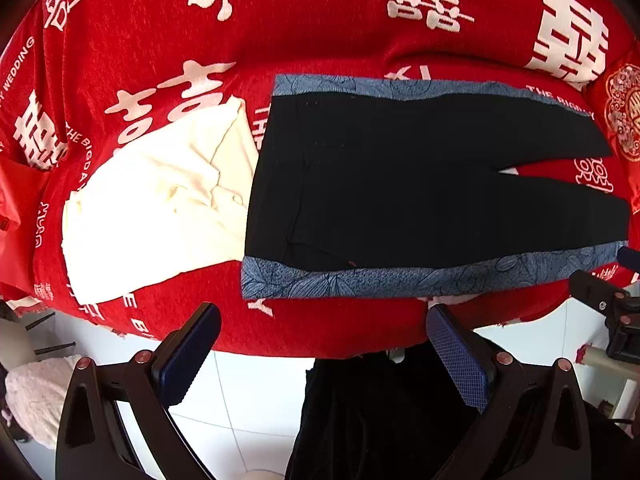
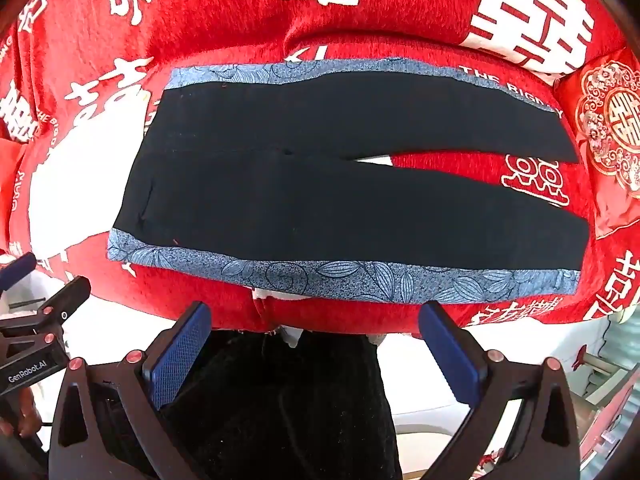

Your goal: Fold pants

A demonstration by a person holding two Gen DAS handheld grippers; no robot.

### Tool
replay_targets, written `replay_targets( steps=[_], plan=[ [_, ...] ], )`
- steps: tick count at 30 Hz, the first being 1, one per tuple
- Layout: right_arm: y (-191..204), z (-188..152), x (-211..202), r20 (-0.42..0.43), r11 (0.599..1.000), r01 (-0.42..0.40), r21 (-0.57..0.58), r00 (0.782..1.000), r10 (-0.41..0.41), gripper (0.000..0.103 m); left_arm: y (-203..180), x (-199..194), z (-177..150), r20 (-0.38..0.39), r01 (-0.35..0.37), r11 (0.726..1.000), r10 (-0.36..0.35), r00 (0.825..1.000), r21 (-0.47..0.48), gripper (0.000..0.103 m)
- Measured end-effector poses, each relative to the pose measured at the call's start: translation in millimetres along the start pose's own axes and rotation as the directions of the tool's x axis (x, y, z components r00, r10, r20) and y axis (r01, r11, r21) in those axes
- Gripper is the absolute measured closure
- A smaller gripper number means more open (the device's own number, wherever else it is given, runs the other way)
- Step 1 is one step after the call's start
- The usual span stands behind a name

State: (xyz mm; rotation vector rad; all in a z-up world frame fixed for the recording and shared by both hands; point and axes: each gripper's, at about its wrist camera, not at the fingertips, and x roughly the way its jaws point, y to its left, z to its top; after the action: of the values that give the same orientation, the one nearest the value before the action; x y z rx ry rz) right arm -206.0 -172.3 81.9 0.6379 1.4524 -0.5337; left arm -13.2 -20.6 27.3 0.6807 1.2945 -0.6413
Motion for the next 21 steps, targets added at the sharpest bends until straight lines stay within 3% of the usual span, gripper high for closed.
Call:
replay_targets(
  steps=[5,21],
  plan=[
    [-2,2,-2,0.010,1.000,-0.001,0.010,1.000,0.001,0.000,1,-2,2,0.007,0.013,1.000,-0.013,1.000,-0.002,0.000],
    [-5,9,-10,0.036,1.000,0.010,-0.007,0.999,-0.010,0.000,-3,-12,6,0.048,-0.042,0.999,0.042,0.998,-0.003,0.000]
  ],
)
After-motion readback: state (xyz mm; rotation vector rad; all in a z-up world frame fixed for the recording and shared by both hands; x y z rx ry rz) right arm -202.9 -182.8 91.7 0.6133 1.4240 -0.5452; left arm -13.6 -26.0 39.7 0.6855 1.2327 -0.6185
